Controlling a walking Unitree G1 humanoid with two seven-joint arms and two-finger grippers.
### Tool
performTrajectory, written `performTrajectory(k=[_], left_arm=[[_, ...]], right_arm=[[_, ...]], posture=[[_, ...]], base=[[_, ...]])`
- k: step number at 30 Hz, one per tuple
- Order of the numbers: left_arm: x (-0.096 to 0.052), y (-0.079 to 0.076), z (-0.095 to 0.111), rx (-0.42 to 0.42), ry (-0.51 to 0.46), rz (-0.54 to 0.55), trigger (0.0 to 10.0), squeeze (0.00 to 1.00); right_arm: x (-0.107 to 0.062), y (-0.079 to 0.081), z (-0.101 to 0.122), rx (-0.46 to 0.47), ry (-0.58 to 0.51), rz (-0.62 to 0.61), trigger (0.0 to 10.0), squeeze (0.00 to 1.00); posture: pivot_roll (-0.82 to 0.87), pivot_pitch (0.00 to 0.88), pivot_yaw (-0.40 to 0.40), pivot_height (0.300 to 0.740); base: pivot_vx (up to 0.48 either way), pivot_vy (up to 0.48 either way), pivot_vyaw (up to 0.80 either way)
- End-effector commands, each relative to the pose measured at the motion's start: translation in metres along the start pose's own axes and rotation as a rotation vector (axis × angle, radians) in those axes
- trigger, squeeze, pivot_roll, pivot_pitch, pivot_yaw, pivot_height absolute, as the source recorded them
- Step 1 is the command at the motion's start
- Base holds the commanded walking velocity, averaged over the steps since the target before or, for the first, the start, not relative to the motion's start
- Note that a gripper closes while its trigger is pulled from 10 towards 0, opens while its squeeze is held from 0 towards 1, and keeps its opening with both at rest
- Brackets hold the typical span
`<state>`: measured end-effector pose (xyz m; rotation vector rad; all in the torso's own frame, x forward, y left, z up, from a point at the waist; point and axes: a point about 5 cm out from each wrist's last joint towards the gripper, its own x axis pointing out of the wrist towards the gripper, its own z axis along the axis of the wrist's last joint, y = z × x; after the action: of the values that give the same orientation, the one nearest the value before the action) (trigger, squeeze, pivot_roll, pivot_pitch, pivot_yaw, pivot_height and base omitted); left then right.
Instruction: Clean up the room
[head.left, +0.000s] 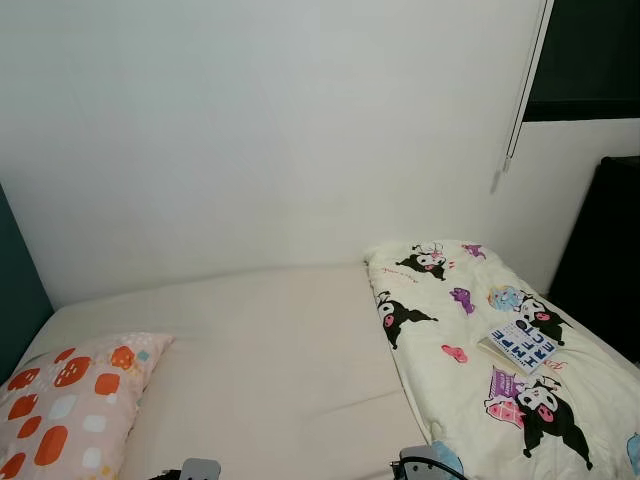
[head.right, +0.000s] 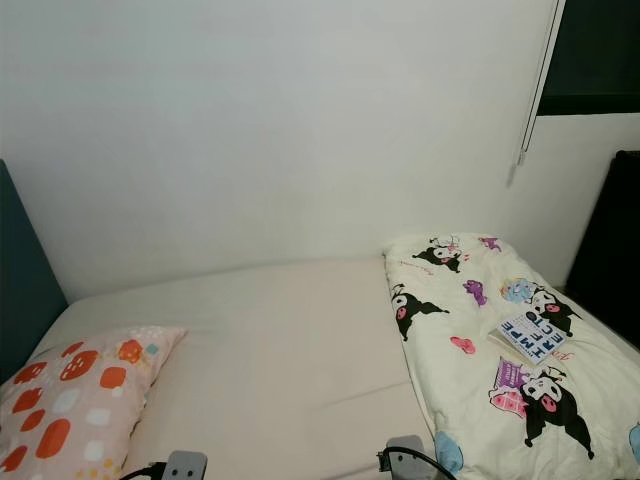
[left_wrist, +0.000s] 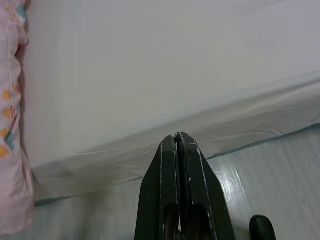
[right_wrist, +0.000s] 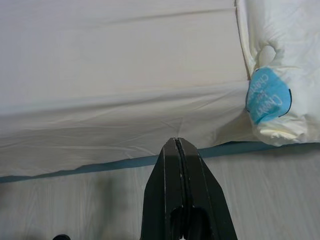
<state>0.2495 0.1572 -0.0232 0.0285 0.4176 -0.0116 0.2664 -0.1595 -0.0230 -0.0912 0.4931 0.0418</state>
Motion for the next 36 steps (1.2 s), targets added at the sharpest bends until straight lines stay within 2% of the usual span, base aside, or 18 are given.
performTrajectory(k=[1,17,21,23,26,30,36], left_arm=[[-0.002,0.002,-0.003,0.010,0.012,-0.001,10.0,0.00],[-0.003,0.004,-0.006,0.025,0.035,0.010,10.0,0.00],[-0.003,0.003,-0.008,0.029,0.039,0.005,10.0,0.00],[-0.004,0.003,-0.008,0.029,0.040,0.004,10.0,0.00],[-0.004,0.002,-0.008,0.029,0.041,0.002,10.0,0.00],[-0.004,0.002,-0.009,0.029,0.043,0.002,10.0,0.00],[-0.005,0.000,-0.010,0.035,0.048,-0.003,10.0,0.00]], right_arm=[[-0.001,0.001,-0.002,-0.002,0.010,0.018,10.0,0.00],[-0.001,0.003,-0.004,0.010,0.030,0.038,10.0,0.00],[-0.002,0.003,-0.010,0.041,0.070,0.054,10.0,0.00],[-0.003,0.005,-0.012,0.131,0.073,0.083,10.0,0.00],[-0.003,0.007,-0.009,0.160,0.053,0.102,10.0,0.00],[-0.002,0.009,-0.008,0.069,0.063,0.092,10.0,0.00],[-0.001,0.007,-0.003,0.099,0.019,0.070,10.0,0.00]], posture=[[0.00,0.090,-0.012,0.740],[0.00,0.089,-0.012,0.740],[0.00,0.094,-0.011,0.740],[0.00,0.094,-0.010,0.740],[0.00,0.098,-0.011,0.740],[0.00,0.101,-0.009,0.740],[0.00,0.105,-0.005,0.740]], base=[[0.000,0.000,0.00],[0.000,0.000,0.00],[0.000,0.000,0.00],[0.000,0.000,0.00],[0.000,0.000,0.00],[0.000,0.000,0.00],[0.000,0.000,0.00]])
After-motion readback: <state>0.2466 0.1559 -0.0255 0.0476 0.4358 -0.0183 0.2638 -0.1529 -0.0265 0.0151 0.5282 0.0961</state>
